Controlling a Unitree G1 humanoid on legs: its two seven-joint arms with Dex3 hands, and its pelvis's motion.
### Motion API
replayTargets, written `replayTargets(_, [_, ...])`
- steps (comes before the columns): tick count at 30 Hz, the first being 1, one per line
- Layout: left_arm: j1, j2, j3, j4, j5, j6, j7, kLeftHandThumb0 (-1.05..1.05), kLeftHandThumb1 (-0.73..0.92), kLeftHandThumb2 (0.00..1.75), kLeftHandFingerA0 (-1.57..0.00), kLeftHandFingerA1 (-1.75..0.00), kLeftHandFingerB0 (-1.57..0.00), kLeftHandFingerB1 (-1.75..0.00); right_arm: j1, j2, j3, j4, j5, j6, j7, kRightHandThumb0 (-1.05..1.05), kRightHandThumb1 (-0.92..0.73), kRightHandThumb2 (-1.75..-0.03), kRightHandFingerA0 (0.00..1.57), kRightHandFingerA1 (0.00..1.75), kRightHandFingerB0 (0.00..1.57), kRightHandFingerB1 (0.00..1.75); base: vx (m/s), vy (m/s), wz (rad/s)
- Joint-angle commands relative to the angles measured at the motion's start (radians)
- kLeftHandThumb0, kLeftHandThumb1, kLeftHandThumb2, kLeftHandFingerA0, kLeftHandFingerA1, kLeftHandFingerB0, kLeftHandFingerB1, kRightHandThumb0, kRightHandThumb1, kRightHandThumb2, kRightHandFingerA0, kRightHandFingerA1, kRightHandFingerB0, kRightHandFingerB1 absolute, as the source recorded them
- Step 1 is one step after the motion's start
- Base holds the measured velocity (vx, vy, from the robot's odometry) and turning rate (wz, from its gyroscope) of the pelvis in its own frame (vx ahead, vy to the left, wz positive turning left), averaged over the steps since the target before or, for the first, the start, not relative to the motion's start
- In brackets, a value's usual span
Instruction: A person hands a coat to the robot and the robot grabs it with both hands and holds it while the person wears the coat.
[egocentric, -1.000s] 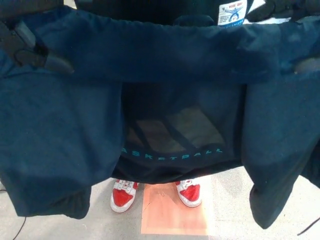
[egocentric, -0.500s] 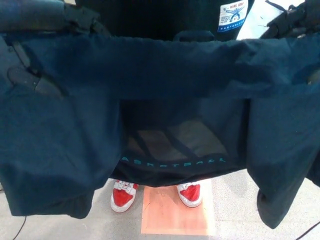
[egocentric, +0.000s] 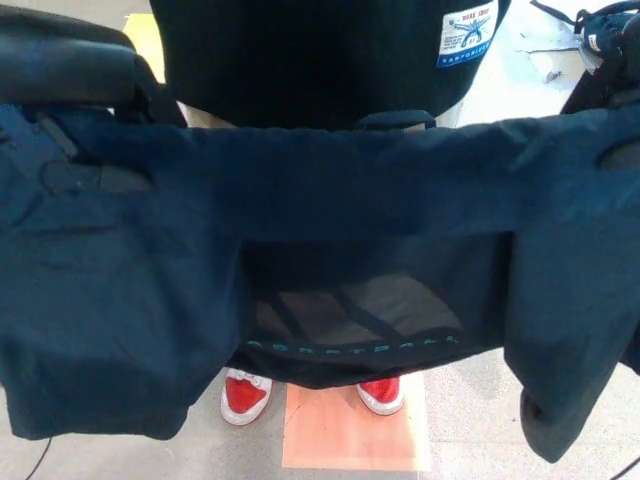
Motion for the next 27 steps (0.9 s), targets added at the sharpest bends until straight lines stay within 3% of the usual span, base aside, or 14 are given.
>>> replayTargets(1, [0.195,-0.021,0.072,0.014,0.196,-0.150,0.351,-0.36,0.85,0.70,-0.80,-1.54,-0.70,-1.27,0.296,0.030,-0.219,-0.094,-0.163,-0.130,-0.477,-0.36,-0.90,-0.68,0.89,1.28,0.82,0.81,0.00,0.000,0.00])
replayTargets(3, [0.218,-0.022,0.071,0.020,0.220,-0.169,0.394,-0.36,0.86,0.66,-0.76,-1.75,-0.63,-1.51,0.345,0.045,-0.254,-0.108,-0.178,-0.149,-0.532,-0.38,-0.89,-0.67,1.03,0.75,0.88,0.61,0.00,0.000,0.00])
replayTargets(6, [0.258,-0.030,0.079,0.035,0.249,-0.211,0.471,-0.37,0.83,0.68,-0.80,-1.69,-0.70,-1.46,0.419,0.078,-0.311,-0.112,-0.186,-0.197,-0.622,-0.35,-0.87,-0.65,1.03,0.64,0.88,0.58,0.00,0.000,0.00])
replayTargets(11, [0.274,-0.057,0.094,0.104,0.271,-0.270,0.592,-0.37,0.84,0.68,-0.79,-1.72,-0.68,-1.50,0.444,0.101,-0.328,-0.088,-0.229,-0.202,-0.701,-0.37,-0.86,-0.66,0.97,0.57,0.86,0.55,0.00,0.000,0.00])
replayTargets(15, [0.310,-0.085,0.107,0.134,0.321,-0.281,0.740,-0.33,0.80,0.68,-0.92,-1.51,-0.80,-1.24,0.456,0.126,-0.338,-0.066,-0.279,-0.226,-0.804,-0.39,-0.83,-0.65,0.99,0.61,0.85,0.56,0.00,0.000,0.00])
replayTargets(19, [0.307,-0.121,0.109,0.198,0.381,-0.285,0.918,-0.34,0.82,0.69,-0.91,-1.54,-0.78,-1.27,0.439,0.162,-0.337,-0.008,-0.353,-0.238,-0.968,-0.39,-0.85,-0.66,1.05,0.59,0.90,0.53,0.00,0.000,0.00])
replayTargets(20, [0.329,-0.147,0.126,0.209,0.373,-0.281,0.968,-0.34,0.82,0.64,-0.89,-1.61,-0.74,-1.40,0.456,0.188,-0.343,-0.012,-0.378,-0.214,-1.036,-0.33,-0.67,-1.09,1.04,0.95,0.90,0.81,0.00,0.000,0.00])
replayTargets(21, [0.337,-0.158,0.132,0.215,0.369,-0.280,0.989,-0.34,0.82,0.64,-0.89,-1.61,-0.74,-1.40,0.462,0.199,-0.346,-0.012,-0.389,-0.205,-1.064,-0.33,-0.67,-1.09,1.04,0.95,0.90,0.81,0.00,0.000,0.00])
replayTargets(22, [0.330,-0.176,0.140,0.243,0.366,-0.280,1.031,-0.34,0.84,0.65,-0.99,-1.20,-0.85,-1.06,0.443,0.218,-0.342,0.015,-0.400,-0.204,-1.113,-0.32,-0.68,-1.10,1.03,0.91,0.93,0.82,0.00,0.000,0.00])
replayTargets(23, [0.328,-0.187,0.145,0.256,0.359,-0.284,1.050,-0.33,0.85,0.64,-1.04,-1.13,-0.89,-1.01,0.433,0.227,-0.344,0.026,-0.397,-0.206,-1.125,-0.37,-0.87,-0.66,1.06,1.06,0.99,0.85,0.00,0.000,0.00])
replayTargets(24, [0.326,-0.199,0.150,0.270,0.351,-0.289,1.067,-0.33,0.85,0.64,-1.04,-1.13,-0.89,-1.01,0.424,0.236,-0.345,0.036,-0.392,-0.208,-1.134,-0.37,-0.87,-0.66,1.06,1.06,0.99,0.85,0.00,0.000,0.00])
replayTargets(25, [0.349,-0.227,0.152,0.286,0.361,-0.281,1.134,-0.34,0.84,0.68,-0.98,-1.41,-0.82,-1.31,0.421,0.264,-0.355,0.038,-0.361,-0.204,-1.125,-0.38,-0.88,-0.66,1.09,0.82,1.05,0.67,0.00,0.000,0.00])
replayTargets(26, [0.356,-0.239,0.155,0.290,0.358,-0.284,1.151,-0.34,0.83,0.68,-0.98,-1.44,-0.81,-1.34,0.417,0.271,-0.356,0.039,-0.356,-0.198,-1.120,-0.39,-0.87,-0.68,1.17,0.60,1.04,0.58,0.00,0.000,0.00])
replayTargets(27, [0.362,-0.252,0.159,0.296,0.351,-0.290,1.167,-0.34,0.83,0.68,-0.98,-1.44,-0.81,-1.34,0.412,0.277,-0.354,0.040,-0.353,-0.191,-1.113,-0.39,-0.87,-0.68,1.17,0.60,1.04,0.58,0.00,0.000,0.00])
